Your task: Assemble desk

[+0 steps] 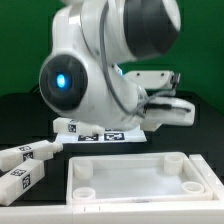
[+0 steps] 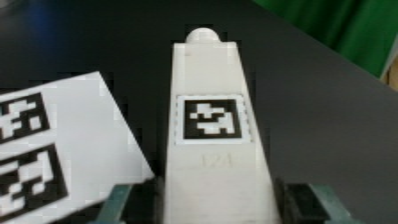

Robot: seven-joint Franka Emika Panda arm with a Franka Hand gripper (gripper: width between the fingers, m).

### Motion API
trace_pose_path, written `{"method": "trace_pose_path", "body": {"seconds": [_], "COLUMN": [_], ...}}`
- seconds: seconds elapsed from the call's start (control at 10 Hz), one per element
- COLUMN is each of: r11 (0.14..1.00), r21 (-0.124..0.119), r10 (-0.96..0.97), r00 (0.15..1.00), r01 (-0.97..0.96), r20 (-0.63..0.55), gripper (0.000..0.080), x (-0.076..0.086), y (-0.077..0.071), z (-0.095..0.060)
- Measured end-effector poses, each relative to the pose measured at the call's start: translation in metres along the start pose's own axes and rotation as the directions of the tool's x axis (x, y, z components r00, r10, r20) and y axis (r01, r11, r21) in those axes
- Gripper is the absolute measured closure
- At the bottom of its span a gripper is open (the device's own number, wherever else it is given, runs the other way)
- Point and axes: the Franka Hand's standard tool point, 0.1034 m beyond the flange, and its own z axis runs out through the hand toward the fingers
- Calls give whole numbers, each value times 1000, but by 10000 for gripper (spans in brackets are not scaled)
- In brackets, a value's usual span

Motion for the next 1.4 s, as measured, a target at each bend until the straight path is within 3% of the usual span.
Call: {"method": "trace_pose_path", "body": {"seconds": [0.1,0.2,0.4,0.5,0.6,0.7,0.8,1.0,1.1,1.3,1.4], "r11": [999,999,999,993,981,960,962,962,957,880,841], "r21": [3,13,19,-5,-84,-172,-169,-173,-197,-402,-476], "r10": [-34,-30,-36,-116,-193,-279,-273,-272,-289,-474,-540], "r00": [998,988,954,929,882,813,760,664,623,415,342], "r01": [34,33,44,122,174,221,214,214,214,252,257], "r20": [-55,-154,-299,-352,-429,-511,-590,-696,-727,-777,-769], "gripper": [515,515,515,515,515,515,515,515,515,515,515], "x": [-12,-3,-7,-17,-27,-39,-41,-38,-36,-29,-26], "y": [-8,-10,-14,-17,-24,-42,-54,-51,-53,-75,-82], "z": [-16,-16,-22,-42,-68,-93,-95,-95,-98,-129,-136]}}
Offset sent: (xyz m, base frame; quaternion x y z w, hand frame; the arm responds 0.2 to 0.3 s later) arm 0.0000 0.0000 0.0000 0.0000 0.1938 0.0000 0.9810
